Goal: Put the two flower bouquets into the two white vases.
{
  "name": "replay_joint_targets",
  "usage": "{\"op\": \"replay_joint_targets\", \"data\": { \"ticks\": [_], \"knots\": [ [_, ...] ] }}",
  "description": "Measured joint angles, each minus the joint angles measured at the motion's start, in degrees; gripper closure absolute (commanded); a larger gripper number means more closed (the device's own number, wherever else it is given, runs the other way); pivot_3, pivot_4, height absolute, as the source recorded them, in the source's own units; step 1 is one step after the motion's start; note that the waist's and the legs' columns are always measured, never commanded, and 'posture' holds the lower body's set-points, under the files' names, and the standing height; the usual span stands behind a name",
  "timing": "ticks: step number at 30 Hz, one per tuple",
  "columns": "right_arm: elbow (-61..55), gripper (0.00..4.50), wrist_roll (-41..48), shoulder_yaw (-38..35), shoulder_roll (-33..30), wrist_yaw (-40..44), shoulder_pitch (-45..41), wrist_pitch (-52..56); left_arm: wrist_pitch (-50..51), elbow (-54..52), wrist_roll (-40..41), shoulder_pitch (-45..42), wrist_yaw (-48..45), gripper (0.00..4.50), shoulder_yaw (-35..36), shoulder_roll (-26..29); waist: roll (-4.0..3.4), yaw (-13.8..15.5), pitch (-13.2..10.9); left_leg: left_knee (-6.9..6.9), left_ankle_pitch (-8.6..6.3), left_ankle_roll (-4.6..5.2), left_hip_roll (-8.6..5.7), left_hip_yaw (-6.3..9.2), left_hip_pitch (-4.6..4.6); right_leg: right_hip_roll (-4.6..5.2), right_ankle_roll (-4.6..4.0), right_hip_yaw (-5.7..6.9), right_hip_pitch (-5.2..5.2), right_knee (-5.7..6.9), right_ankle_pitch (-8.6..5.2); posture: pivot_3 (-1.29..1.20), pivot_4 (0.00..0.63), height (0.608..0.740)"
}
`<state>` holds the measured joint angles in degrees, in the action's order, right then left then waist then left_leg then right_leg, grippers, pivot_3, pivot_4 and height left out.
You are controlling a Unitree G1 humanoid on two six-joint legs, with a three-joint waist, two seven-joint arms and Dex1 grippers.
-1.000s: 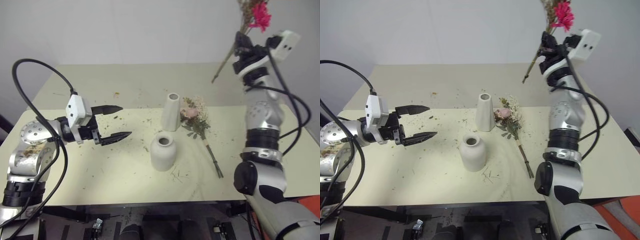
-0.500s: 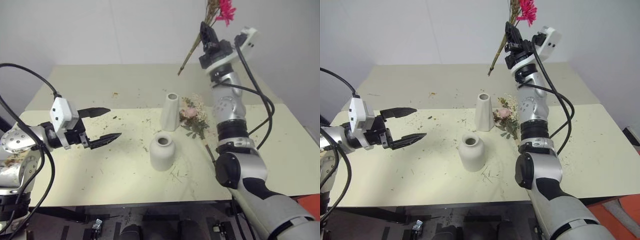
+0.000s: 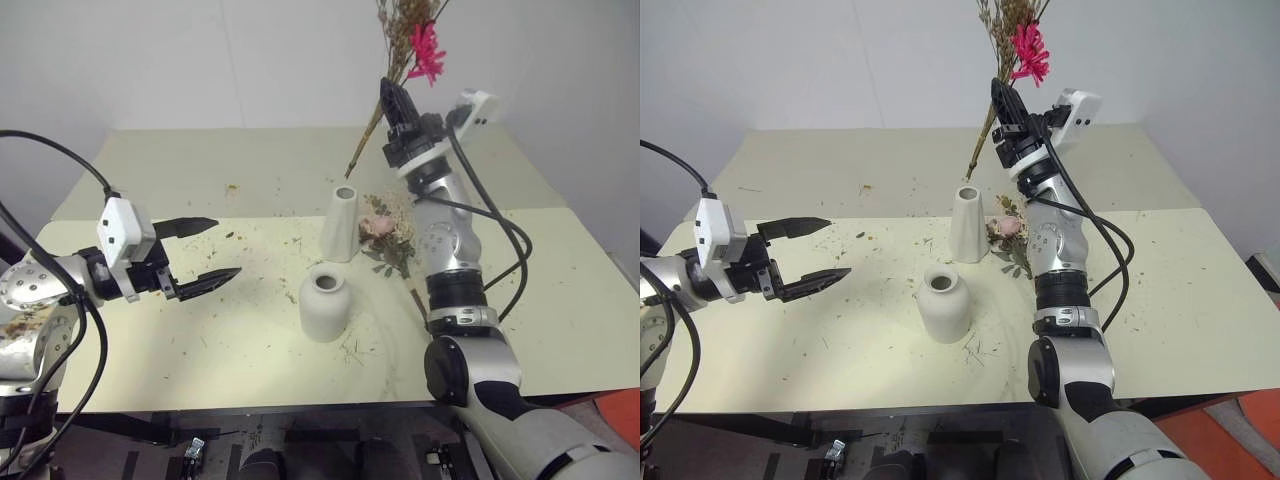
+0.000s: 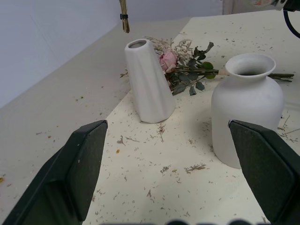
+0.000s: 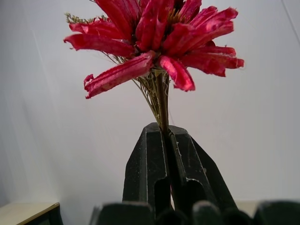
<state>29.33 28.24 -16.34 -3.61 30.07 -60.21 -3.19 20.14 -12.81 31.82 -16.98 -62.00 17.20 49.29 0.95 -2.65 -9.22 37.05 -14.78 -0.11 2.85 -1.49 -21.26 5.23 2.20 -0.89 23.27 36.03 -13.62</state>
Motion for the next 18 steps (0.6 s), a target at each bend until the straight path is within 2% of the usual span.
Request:
{"op": "replay_joint_targets", "data": {
  "ticks": [9,18],
  "knots": [
    [-3.3,4.48,0.0,1.8,0.6,-0.6,3.9,1.8,-0.2,0.3,-0.1,0.0,-0.1,0.0,0.0,0.0,0.0,0.0,0.0,0.0,0.0,0.0,0.0,0.0,0.0,0.0,0.0,0.0,0.0,0.0,0.0,0.0,0.15,0.74],
    [-1.0,4.48,-0.5,2.5,0.5,0.1,4.3,1.8,-0.2,0.3,-0.1,0.0,-0.1,0.0,0.0,0.0,0.0,0.0,0.0,0.0,0.0,0.0,0.0,0.0,0.0,0.0,0.0,0.0,0.0,0.0,0.0,0.0,0.15,0.74]
  ]
}}
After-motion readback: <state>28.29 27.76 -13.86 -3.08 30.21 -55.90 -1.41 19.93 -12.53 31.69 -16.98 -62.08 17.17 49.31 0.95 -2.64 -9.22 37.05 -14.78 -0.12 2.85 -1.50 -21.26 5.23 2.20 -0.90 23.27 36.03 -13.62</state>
